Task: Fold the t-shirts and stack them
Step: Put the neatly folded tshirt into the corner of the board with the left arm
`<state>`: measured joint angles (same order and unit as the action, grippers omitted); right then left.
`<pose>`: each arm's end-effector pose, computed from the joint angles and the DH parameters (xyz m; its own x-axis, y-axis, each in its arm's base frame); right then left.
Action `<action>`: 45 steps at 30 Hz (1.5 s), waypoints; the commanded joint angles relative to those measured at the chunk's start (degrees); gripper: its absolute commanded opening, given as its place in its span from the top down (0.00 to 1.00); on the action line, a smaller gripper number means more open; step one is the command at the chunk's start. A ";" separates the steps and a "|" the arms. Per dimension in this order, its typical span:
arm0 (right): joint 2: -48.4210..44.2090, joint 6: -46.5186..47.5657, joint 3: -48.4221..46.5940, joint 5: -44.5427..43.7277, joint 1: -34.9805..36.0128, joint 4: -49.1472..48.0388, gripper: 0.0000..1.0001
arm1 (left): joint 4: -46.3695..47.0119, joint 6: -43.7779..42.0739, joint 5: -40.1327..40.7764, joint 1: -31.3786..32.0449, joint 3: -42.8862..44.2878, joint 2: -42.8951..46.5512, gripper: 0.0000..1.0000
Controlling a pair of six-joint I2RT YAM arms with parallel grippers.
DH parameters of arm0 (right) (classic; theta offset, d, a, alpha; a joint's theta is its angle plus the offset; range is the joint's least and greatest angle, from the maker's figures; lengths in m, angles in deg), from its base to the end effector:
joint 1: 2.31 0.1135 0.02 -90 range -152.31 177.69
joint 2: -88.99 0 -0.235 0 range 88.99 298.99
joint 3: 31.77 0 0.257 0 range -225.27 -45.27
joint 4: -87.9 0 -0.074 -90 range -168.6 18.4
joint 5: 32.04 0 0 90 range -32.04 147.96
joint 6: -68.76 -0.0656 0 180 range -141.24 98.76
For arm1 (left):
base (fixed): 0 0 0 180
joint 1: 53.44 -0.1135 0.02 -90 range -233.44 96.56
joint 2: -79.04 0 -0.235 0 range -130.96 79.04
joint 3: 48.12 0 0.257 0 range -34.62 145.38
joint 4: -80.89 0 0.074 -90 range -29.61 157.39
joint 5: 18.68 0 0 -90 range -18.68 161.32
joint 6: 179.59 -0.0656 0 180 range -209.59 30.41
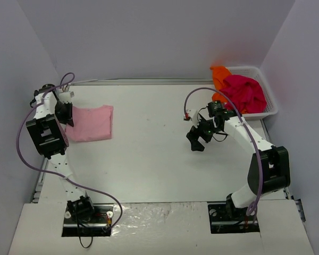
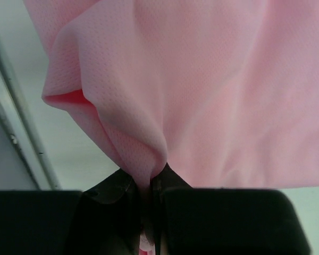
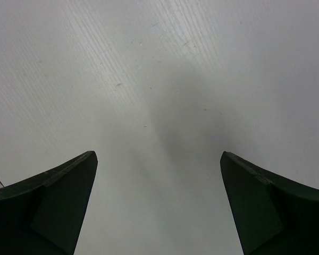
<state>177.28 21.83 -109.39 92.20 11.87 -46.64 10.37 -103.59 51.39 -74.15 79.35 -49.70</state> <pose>0.3177 0.1183 0.1943 -0.2422 -0.6435 -0.7262 -0.9198 0.3905 -0.0393 0.4442 0.1440 0.1622 -0.9185 -0.1041 -0.3816 -0.0109 0.9711 -0.2386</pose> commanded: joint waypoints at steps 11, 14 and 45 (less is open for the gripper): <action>-0.05 -0.71 1.28 1.36 -0.29 -0.24 0.00 | -0.47 -2.62 6.65 -0.47 7.93 -3.97 0.98; 0.21 -0.88 1.28 1.09 -0.29 -0.33 0.00 | -0.12 -2.35 6.74 -0.47 7.93 -3.97 0.98; 0.30 -1.50 2.33 -0.93 -0.38 -1.82 0.00 | 6.39 1.08 10.25 -2.32 -0.06 -0.28 0.94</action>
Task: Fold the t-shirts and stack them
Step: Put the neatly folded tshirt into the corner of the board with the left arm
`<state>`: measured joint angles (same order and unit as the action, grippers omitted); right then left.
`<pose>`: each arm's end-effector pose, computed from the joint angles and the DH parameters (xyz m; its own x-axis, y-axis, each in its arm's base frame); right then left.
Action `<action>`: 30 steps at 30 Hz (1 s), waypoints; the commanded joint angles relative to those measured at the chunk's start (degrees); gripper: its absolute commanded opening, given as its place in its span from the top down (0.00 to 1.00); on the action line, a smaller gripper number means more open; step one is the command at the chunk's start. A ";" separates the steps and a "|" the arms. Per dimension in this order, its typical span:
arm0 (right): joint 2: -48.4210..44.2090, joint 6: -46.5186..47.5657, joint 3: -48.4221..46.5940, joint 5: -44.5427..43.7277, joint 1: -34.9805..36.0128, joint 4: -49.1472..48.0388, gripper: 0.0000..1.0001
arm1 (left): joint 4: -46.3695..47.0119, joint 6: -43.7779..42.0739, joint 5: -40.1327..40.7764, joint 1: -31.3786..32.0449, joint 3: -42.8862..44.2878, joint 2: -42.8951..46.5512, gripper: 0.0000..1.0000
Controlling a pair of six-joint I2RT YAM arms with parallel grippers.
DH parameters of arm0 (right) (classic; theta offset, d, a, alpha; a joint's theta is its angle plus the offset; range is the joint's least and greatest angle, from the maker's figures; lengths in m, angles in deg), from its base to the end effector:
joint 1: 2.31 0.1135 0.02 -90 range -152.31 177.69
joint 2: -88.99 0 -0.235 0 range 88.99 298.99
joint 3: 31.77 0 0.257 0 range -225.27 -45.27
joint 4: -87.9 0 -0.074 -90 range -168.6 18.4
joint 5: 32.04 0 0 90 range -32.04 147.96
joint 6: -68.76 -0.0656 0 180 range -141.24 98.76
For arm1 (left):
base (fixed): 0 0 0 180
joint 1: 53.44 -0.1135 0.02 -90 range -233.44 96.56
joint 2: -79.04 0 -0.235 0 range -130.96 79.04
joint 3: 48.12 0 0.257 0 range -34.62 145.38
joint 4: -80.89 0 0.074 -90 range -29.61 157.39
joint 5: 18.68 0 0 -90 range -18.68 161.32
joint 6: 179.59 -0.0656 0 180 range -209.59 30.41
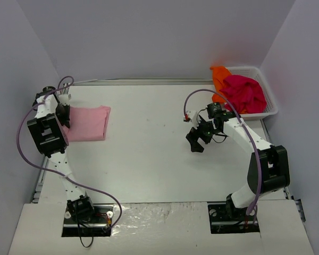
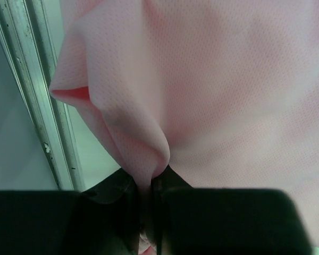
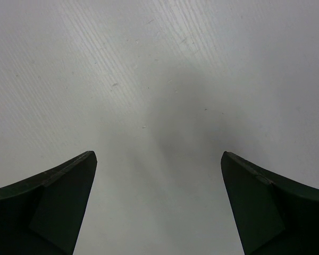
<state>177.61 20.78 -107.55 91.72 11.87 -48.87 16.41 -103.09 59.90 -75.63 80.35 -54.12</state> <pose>0.3175 0.1178 0.1847 -0.2600 -0.6397 -0.7233 -0.9132 0.4063 -0.0311 0.4550 0.1716 0.1346 -0.9127 -0.1252 -0.3890 -0.0946 0.9908 -0.0969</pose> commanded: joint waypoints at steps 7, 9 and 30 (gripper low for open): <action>0.50 -1.06 0.67 -1.32 -0.38 -0.03 0.00 | 1.76 1.37 3.68 -1.18 -1.95 9.57 0.49; 0.59 -1.06 0.67 -1.41 -0.29 -0.12 0.00 | 3.33 1.89 4.65 -1.18 -2.48 11.60 0.48; 0.15 -2.03 2.08 -3.78 -0.46 -2.13 0.00 | 12.12 3.82 -14.49 -0.57 -26.80 39.17 0.58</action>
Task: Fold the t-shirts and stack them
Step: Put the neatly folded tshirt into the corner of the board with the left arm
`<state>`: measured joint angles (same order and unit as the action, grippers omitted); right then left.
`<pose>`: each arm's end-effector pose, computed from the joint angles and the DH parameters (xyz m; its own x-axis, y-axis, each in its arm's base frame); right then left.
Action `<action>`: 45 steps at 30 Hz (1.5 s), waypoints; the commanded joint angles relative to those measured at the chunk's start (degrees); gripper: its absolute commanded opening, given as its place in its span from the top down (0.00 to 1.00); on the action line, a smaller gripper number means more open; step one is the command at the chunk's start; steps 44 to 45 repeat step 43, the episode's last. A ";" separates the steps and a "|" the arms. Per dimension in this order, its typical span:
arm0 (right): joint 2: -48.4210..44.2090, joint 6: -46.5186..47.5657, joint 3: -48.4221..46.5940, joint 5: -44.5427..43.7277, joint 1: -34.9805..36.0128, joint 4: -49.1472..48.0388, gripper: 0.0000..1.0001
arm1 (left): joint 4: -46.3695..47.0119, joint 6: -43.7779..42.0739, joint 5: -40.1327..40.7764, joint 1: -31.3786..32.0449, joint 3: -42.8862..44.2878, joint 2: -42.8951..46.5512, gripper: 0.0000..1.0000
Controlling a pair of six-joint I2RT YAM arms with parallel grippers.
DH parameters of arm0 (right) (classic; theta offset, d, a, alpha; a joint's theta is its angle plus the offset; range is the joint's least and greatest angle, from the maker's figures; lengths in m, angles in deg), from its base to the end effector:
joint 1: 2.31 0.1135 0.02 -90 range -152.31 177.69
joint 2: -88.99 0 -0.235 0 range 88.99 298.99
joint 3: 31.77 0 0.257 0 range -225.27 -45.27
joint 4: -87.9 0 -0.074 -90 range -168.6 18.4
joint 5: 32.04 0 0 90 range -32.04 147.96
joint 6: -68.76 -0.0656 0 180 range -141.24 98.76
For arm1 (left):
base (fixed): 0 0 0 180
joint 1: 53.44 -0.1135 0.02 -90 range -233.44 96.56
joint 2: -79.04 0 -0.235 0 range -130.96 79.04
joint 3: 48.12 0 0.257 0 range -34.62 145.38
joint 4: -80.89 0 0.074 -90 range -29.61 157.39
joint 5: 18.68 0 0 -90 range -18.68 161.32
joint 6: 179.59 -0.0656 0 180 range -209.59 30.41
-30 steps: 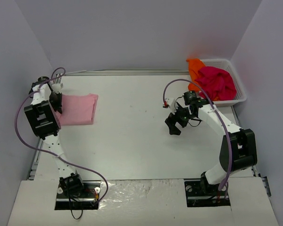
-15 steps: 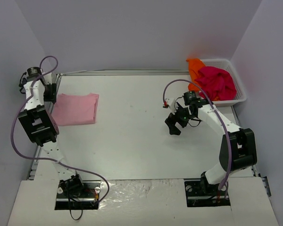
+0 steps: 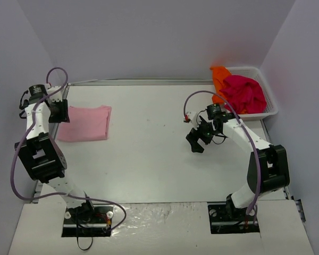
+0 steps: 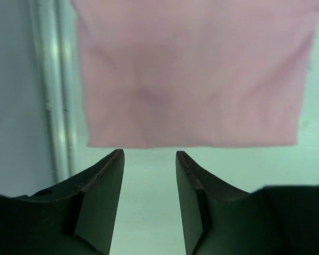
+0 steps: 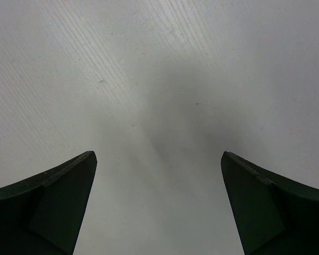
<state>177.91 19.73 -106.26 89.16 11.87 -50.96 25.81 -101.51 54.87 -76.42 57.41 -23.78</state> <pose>0.3194 0.1158 0.1771 -0.2802 -0.6493 -0.7071 -0.8969 0.4395 -0.0481 0.3870 0.1439 0.2464 -0.7579 -0.1062 -0.6437 -0.0600 0.9938 -0.0933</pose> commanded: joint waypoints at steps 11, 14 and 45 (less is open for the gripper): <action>-12.19 -11.43 8.25 -20.91 -4.59 -20.95 0.00 | 23.65 -2.40 -9.73 10.33 -40.25 36.27 0.18; -15.27 -14.94 7.65 -28.87 -5.21 -23.85 0.00 | 22.78 -4.86 -9.05 10.06 -40.97 38.31 0.14; -25.55 -27.59 5.01 -40.08 -8.55 -29.21 0.00 | 21.11 -4.42 -14.84 5.23 -42.02 38.75 0.05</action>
